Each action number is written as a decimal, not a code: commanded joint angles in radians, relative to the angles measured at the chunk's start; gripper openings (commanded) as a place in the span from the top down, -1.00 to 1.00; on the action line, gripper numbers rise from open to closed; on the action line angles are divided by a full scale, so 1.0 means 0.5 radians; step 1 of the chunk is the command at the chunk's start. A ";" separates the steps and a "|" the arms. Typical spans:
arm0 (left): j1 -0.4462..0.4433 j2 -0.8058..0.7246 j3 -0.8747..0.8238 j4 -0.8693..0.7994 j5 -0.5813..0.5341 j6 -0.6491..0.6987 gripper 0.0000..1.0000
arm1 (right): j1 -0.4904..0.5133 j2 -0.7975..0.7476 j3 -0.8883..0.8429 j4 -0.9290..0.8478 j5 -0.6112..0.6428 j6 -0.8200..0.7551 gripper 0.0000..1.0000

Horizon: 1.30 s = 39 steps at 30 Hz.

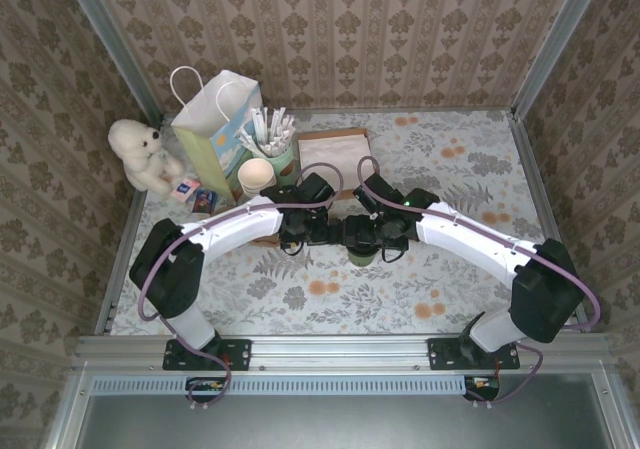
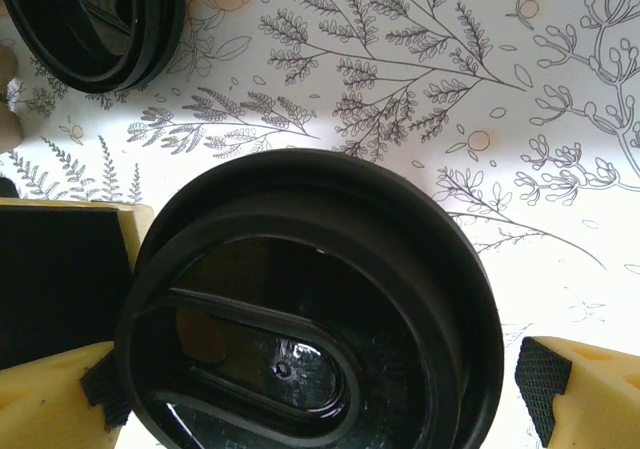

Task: Pack the takeout coffee

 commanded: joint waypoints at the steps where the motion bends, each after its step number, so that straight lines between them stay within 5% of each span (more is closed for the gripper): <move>1: -0.010 0.028 0.014 -0.013 0.010 -0.029 -1.00 | 0.015 0.017 0.048 -0.071 0.071 -0.022 -0.99; 21: -0.024 0.033 0.028 -0.010 0.010 -0.022 -1.00 | 0.013 -0.003 -0.117 0.083 0.024 0.006 -0.69; 39: -0.034 0.005 0.017 0.002 0.003 -0.026 -1.00 | 0.007 -0.052 -0.128 0.080 0.040 -0.019 -0.62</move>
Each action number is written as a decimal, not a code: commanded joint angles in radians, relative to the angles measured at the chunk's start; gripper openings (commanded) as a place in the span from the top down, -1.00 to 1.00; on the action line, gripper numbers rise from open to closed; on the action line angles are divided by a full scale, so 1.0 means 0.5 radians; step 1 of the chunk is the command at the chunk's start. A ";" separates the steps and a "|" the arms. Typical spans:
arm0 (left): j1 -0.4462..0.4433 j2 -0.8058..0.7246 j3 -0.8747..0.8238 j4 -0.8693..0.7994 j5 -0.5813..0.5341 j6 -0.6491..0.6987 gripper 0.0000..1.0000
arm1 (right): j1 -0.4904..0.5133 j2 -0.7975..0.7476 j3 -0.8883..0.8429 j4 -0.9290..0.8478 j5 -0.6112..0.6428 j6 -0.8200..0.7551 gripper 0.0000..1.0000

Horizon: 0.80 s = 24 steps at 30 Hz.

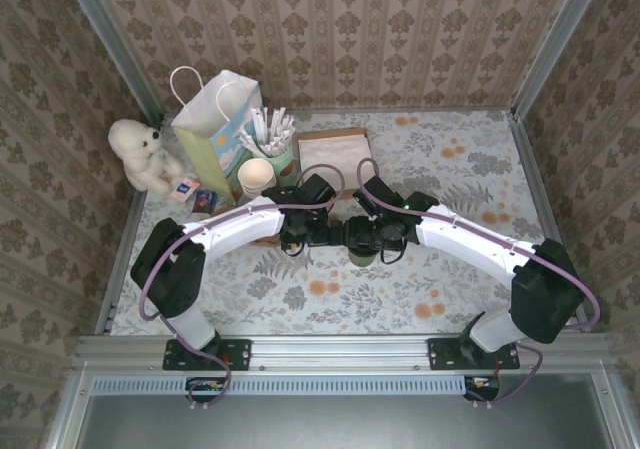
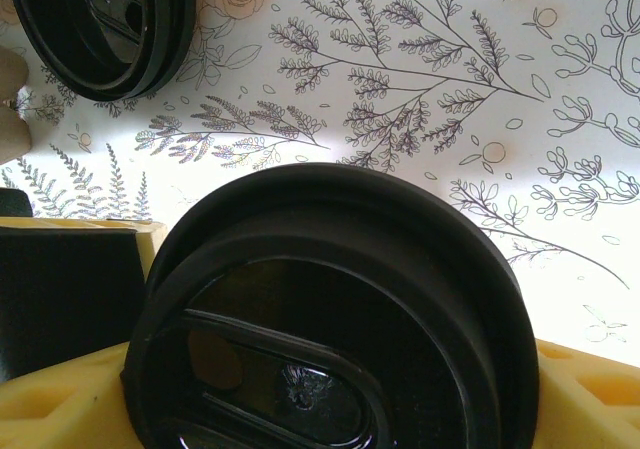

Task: Pack the takeout coffee

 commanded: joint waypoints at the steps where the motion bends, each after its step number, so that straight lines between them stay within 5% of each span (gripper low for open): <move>1: -0.018 -0.031 -0.004 0.039 0.011 -0.024 -1.00 | 0.001 -0.055 -0.052 -0.050 0.061 -0.037 -0.62; 7: -0.019 -0.298 -0.151 0.194 -0.136 -0.050 -1.00 | -0.093 -0.152 -0.013 -0.089 0.104 -0.179 -0.61; 14: 0.006 -0.661 -0.299 0.215 -0.527 -0.085 -1.00 | -0.546 -0.137 0.040 0.016 -0.003 -0.393 -0.58; 24: 0.301 -1.268 -0.656 0.262 -0.787 -0.055 -1.00 | -1.042 0.396 0.590 0.029 -0.171 -0.655 -0.57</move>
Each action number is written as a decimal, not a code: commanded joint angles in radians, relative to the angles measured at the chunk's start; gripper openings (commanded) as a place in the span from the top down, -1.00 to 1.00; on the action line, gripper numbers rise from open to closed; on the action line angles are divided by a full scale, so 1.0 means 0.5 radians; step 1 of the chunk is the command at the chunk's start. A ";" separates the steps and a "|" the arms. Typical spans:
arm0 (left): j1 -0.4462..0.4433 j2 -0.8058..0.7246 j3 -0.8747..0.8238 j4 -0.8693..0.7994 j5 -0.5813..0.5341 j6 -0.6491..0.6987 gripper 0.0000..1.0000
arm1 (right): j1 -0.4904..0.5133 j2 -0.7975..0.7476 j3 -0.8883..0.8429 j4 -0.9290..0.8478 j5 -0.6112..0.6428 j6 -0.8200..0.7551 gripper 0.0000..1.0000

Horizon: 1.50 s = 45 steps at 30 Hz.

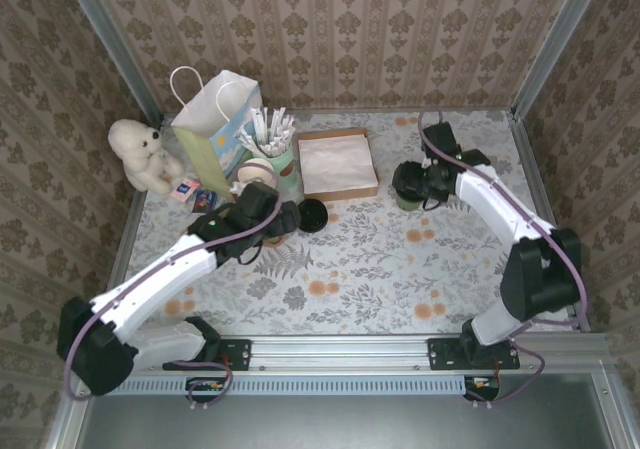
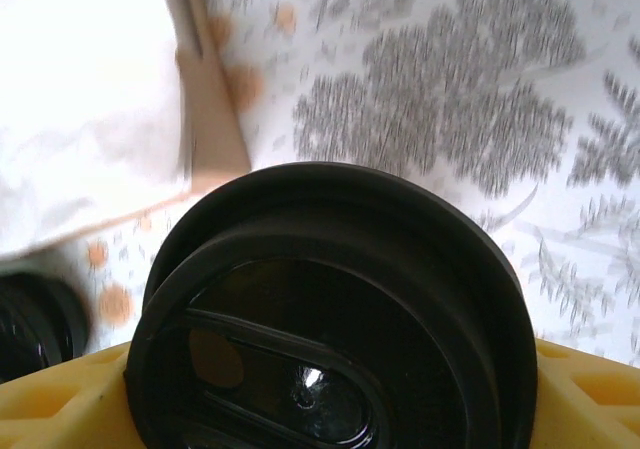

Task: Pack the takeout coffee

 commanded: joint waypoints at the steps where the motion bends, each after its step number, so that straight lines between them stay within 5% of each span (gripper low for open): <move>1: 0.103 -0.184 -0.098 0.045 -0.137 0.038 -1.00 | -0.044 0.235 0.248 -0.008 -0.103 -0.139 -0.57; 20: 0.265 -0.193 -0.066 -0.024 -0.057 0.250 -1.00 | -0.048 1.249 1.565 -0.513 -0.084 -0.211 -0.58; 45: 0.412 -0.426 -0.316 0.100 0.180 0.073 -1.00 | -0.078 1.488 1.904 -0.614 -0.115 -0.121 -0.82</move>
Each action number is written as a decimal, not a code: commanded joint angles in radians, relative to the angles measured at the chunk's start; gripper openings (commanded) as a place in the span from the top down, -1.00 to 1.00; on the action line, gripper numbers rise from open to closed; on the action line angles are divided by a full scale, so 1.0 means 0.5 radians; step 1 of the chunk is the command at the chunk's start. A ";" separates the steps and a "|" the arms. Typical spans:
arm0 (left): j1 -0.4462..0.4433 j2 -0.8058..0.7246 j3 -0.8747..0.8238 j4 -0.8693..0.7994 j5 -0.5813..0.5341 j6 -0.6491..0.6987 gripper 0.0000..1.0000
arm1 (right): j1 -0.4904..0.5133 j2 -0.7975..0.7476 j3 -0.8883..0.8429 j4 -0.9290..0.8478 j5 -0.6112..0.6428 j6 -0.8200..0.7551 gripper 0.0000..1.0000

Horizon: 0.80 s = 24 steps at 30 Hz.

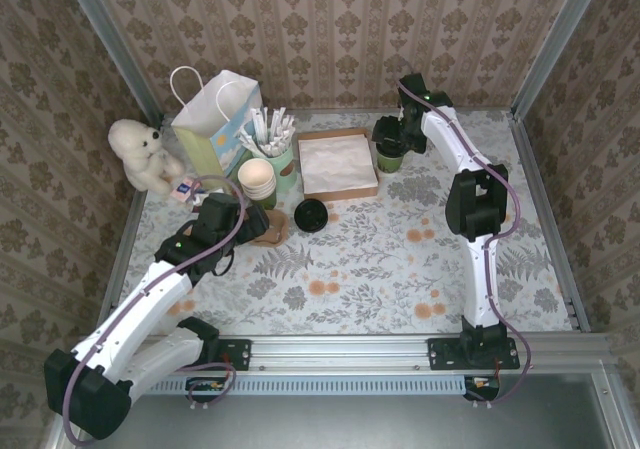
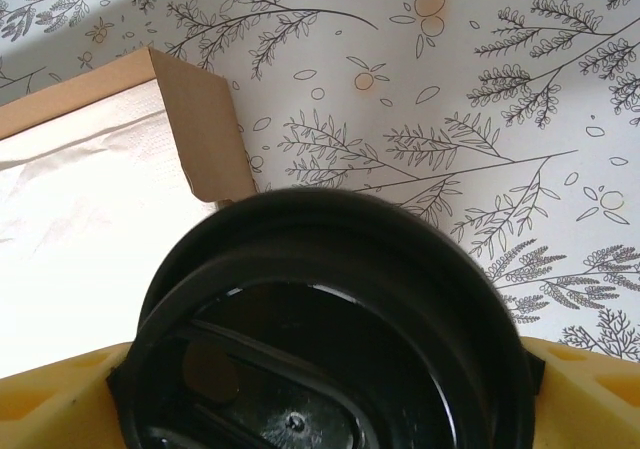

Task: Pack the takeout coffee

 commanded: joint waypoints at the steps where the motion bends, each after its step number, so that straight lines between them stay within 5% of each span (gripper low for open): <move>1: 0.018 -0.020 -0.019 0.066 0.078 -0.036 -1.00 | -0.010 0.029 0.061 -0.080 -0.016 0.026 -0.83; 24: 0.070 -0.006 -0.037 0.076 0.154 -0.086 -1.00 | -0.010 -0.118 0.031 -0.106 0.085 -0.021 -0.95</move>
